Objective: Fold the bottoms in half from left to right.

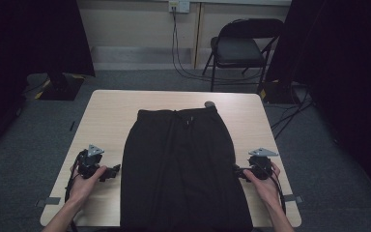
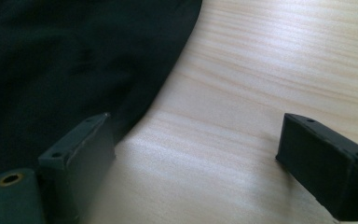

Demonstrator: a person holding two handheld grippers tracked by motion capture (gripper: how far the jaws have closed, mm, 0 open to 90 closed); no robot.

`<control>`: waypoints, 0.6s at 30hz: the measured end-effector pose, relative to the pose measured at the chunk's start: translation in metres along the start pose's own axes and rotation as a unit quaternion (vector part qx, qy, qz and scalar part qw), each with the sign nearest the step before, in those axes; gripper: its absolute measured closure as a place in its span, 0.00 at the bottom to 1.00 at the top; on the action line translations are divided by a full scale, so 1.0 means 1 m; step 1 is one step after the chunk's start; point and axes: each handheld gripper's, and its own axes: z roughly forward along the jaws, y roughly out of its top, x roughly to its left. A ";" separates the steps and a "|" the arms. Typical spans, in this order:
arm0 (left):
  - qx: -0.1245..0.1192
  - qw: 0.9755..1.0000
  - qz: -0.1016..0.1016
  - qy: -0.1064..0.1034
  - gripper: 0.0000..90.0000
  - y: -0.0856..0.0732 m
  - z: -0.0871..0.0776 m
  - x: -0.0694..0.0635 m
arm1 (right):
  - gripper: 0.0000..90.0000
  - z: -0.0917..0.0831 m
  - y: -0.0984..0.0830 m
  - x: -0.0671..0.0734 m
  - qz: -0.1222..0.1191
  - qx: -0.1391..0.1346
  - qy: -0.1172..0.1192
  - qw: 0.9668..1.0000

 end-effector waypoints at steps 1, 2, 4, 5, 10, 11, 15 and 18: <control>0.003 1.000 0.000 0.001 0.00 0.001 0.000 0.000 | 0.11 0.000 0.000 0.000 0.000 0.000 0.000 1.000; 0.003 1.000 0.000 0.001 0.00 0.001 0.000 0.000 | 0.11 0.000 0.000 0.000 0.000 0.000 0.000 1.000; 0.006 1.000 0.000 0.001 0.01 0.001 0.000 0.000 | 0.11 0.000 0.000 0.000 0.000 0.000 0.000 1.000; 0.011 1.000 0.001 0.001 0.02 0.002 -0.001 0.000 | 0.11 0.000 0.000 0.000 0.000 0.000 0.000 1.000; 0.022 1.000 -0.005 -0.002 0.20 0.004 -0.011 0.008 | 0.13 0.000 0.000 0.000 0.008 -0.002 -0.010 1.000; 0.025 1.000 -0.013 -0.008 0.20 0.002 -0.013 0.012 | 0.15 -0.001 0.001 0.000 0.006 -0.001 -0.013 1.000; 0.027 0.999 -0.030 -0.021 0.22 0.002 -0.018 0.018 | 0.20 -0.006 0.003 0.000 -0.003 -0.005 -0.022 1.000; 0.028 0.999 -0.020 -0.021 0.23 0.004 -0.022 0.015 | 0.24 -0.011 0.005 0.000 0.003 -0.008 -0.014 1.000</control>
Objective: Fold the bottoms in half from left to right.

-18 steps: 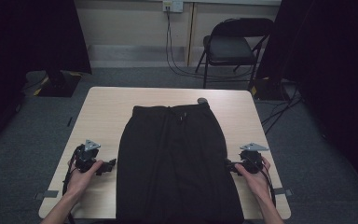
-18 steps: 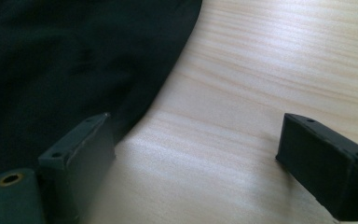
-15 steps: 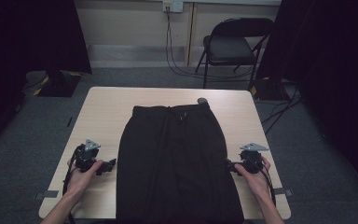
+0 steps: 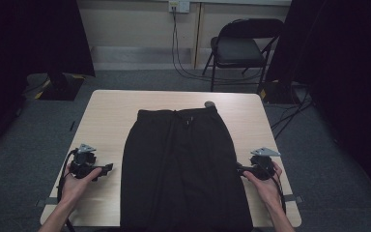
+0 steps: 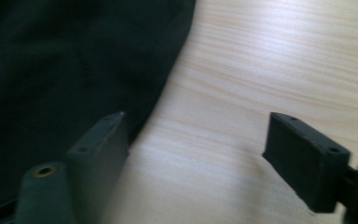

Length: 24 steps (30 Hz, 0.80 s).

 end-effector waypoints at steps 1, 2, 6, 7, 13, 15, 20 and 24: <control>-0.004 1.000 0.021 0.001 0.24 0.003 -0.004 -0.003 | 0.24 -0.003 0.002 0.001 0.000 0.000 0.003 1.000; -0.012 1.000 0.028 -0.006 0.26 0.004 -0.006 -0.006 | 0.25 -0.007 0.004 0.003 0.008 -0.008 0.007 1.000; -0.029 0.997 0.063 -0.027 0.29 0.016 -0.016 -0.022 | 0.31 -0.022 0.015 0.018 -0.006 -0.037 0.021 0.999; -0.040 0.995 0.075 -0.044 0.33 0.026 -0.020 -0.031 | 0.36 -0.027 0.020 0.031 -0.026 -0.044 0.032 0.998; -0.071 0.988 0.108 -0.080 0.39 0.054 -0.017 -0.056 | 0.41 -0.035 0.034 0.075 -0.077 -0.056 0.081 0.992; -0.070 0.984 0.131 -0.097 0.47 0.069 -0.006 -0.068 | 0.44 -0.039 0.047 0.103 -0.100 -0.064 0.122 0.985; -0.067 0.983 0.133 -0.107 0.67 0.071 0.012 -0.070 | 0.51 -0.036 0.063 0.154 -0.141 -0.060 0.198 0.968; -0.031 0.983 0.139 -0.118 0.71 0.057 0.036 -0.067 | 0.60 -0.021 0.063 0.197 -0.184 -0.039 0.243 0.952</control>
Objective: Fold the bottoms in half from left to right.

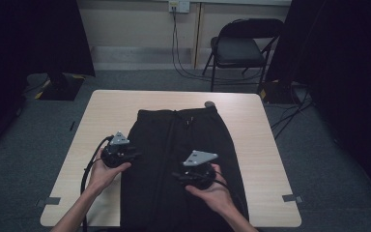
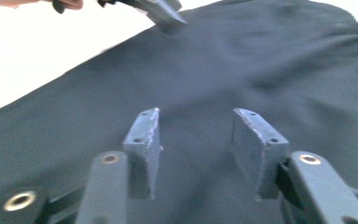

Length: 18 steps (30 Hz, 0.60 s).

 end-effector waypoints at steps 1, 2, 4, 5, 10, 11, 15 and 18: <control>0.005 1.000 -0.007 -0.002 0.72 -0.002 0.004 0.000 | 0.61 0.009 0.002 0.006 -0.005 0.006 0.011 1.000; 0.005 1.000 -0.007 -0.002 0.72 -0.002 0.004 0.000 | 0.61 0.009 0.002 0.006 -0.005 0.006 0.011 1.000; 0.022 1.000 0.008 0.001 0.72 -0.005 0.010 0.000 | 0.65 0.029 0.005 0.016 -0.015 0.017 0.028 0.999; 0.025 1.000 0.010 0.004 0.72 -0.006 0.013 0.000 | 0.69 0.045 0.005 0.024 -0.026 0.033 0.040 0.998; 0.022 1.000 0.013 0.007 0.72 -0.013 0.016 -0.002 | 0.70 0.069 -0.008 0.029 -0.040 0.064 0.039 0.996; 0.022 1.000 0.013 0.007 0.72 -0.013 0.016 -0.002 | 0.70 0.069 -0.008 0.029 -0.040 0.064 0.039 0.996; 0.023 1.000 0.011 0.006 0.70 -0.016 0.013 -0.009 | 0.67 0.064 -0.020 0.024 -0.026 0.070 0.035 0.997; 0.043 0.999 0.019 -0.002 0.62 -0.014 0.012 -0.030 | 0.67 0.055 -0.031 0.019 -0.021 0.059 0.038 0.997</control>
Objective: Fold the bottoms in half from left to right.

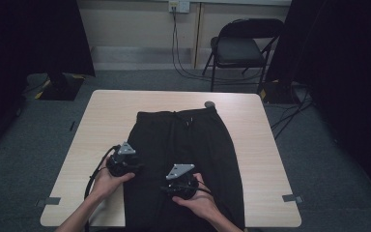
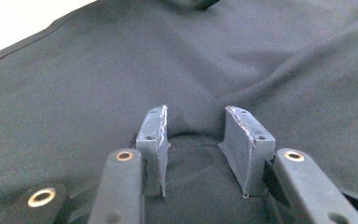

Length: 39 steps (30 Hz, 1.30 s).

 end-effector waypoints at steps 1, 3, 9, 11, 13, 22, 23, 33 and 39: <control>0.000 1.000 0.000 0.000 0.62 0.000 0.000 0.000 | 0.67 -0.002 -0.002 -0.001 0.001 -0.001 0.001 1.000; 0.003 1.000 0.003 -0.030 0.62 0.002 0.000 -0.008 | 0.67 -0.008 -0.007 -0.001 0.000 0.003 0.002 1.000; -0.021 0.998 -0.009 -0.051 0.64 0.002 -0.005 -0.003 | 0.67 -0.033 -0.029 -0.005 0.000 0.010 0.003 1.000; -0.022 0.999 -0.014 -0.048 0.64 0.001 -0.005 0.000 | 0.67 -0.040 -0.035 -0.006 0.002 0.015 0.002 1.000; -0.023 0.999 -0.013 -0.044 0.64 0.001 -0.004 0.001 | 0.67 -0.045 -0.037 -0.005 0.000 0.025 0.000 1.000; -0.030 0.999 0.008 -0.018 0.65 0.000 0.007 0.001 | 0.52 -0.054 -0.014 0.002 0.027 0.012 -0.012 1.000; -0.030 0.999 0.008 -0.018 0.65 0.000 0.007 0.001 | 0.51 -0.054 -0.008 0.006 0.022 0.005 -0.011 1.000; -0.029 0.999 0.010 -0.022 0.65 0.001 0.007 0.001 | 0.52 -0.001 0.035 0.053 -0.025 0.011 0.050 0.998; -0.027 0.999 0.011 -0.027 0.63 0.001 0.007 0.002 | 0.52 0.029 0.037 0.063 -0.036 0.024 0.062 0.997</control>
